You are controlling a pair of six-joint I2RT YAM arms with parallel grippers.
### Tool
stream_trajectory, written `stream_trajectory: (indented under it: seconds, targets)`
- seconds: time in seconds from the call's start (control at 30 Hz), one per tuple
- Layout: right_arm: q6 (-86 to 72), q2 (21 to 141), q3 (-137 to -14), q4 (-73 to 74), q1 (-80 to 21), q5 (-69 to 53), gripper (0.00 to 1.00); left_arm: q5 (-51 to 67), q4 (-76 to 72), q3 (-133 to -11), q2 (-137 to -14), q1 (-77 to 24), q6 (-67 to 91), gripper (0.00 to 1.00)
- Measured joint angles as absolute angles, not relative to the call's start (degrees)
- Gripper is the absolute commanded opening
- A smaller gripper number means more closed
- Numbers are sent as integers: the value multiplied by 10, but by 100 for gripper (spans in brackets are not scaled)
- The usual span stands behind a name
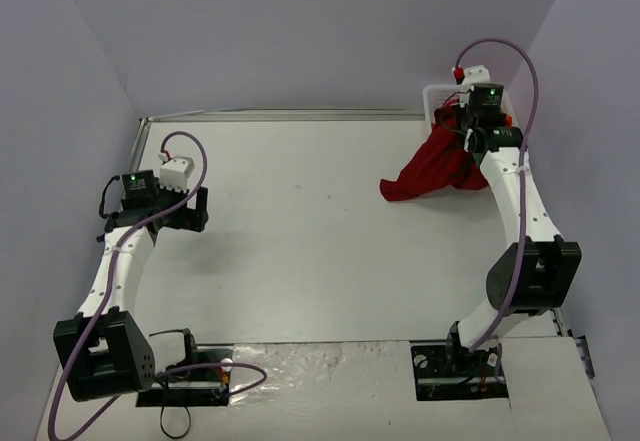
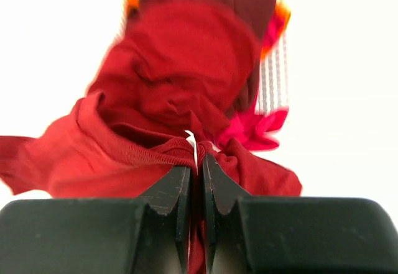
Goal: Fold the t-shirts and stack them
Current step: Move the tshirt to the center of the board
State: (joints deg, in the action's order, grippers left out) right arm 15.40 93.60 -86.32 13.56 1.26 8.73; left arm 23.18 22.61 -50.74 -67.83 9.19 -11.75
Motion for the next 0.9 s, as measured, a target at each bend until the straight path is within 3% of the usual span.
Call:
stream_trajectory:
  seconds: [0.53,0.9]
  targets:
    - [170,902,-1081,205,-115,44,0,238,226,-511,-678,92,-118,94]
    - [230,904,-1081,233,-265,-13,0,238,227,-511,-678,92,-118,94]
